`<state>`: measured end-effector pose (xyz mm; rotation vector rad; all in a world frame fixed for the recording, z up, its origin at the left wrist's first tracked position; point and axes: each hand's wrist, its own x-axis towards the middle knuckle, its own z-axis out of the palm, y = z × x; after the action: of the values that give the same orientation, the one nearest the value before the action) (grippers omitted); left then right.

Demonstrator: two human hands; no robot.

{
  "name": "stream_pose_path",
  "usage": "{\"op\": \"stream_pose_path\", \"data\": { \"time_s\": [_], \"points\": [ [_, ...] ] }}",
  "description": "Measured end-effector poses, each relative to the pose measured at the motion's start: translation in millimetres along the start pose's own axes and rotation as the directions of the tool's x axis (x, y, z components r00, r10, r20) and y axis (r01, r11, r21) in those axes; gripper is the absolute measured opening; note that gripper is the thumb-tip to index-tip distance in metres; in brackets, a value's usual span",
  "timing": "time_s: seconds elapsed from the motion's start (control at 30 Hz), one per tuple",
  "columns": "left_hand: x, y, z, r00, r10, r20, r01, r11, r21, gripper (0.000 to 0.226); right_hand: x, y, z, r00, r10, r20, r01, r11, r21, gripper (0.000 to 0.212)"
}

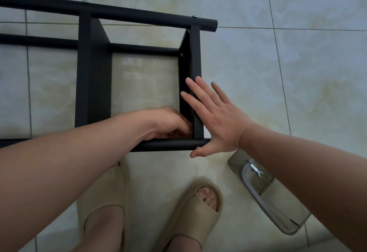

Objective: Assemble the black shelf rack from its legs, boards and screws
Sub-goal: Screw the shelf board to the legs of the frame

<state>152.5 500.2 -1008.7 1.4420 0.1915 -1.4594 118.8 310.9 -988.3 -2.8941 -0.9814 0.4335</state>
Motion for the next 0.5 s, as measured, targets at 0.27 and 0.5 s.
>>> {"op": "stream_pose_path", "data": {
  "time_s": [0.27, 0.5],
  "points": [
    [0.7, -1.2, 0.6, 0.999, -0.031, 0.024, 0.031, 0.999, -0.019, 0.019, -0.2, -0.6, -0.9, 1.000, 0.001, 0.004, -0.001, 1.000, 0.003, 0.134],
    [-0.3, -0.5, 1.7, 0.999, -0.044, 0.011, 0.045, 0.997, -0.059, 0.023, -0.1, -0.5, -1.2, 1.000, -0.002, 0.006, 0.002, 1.000, 0.001, 0.133]
  ]
}}
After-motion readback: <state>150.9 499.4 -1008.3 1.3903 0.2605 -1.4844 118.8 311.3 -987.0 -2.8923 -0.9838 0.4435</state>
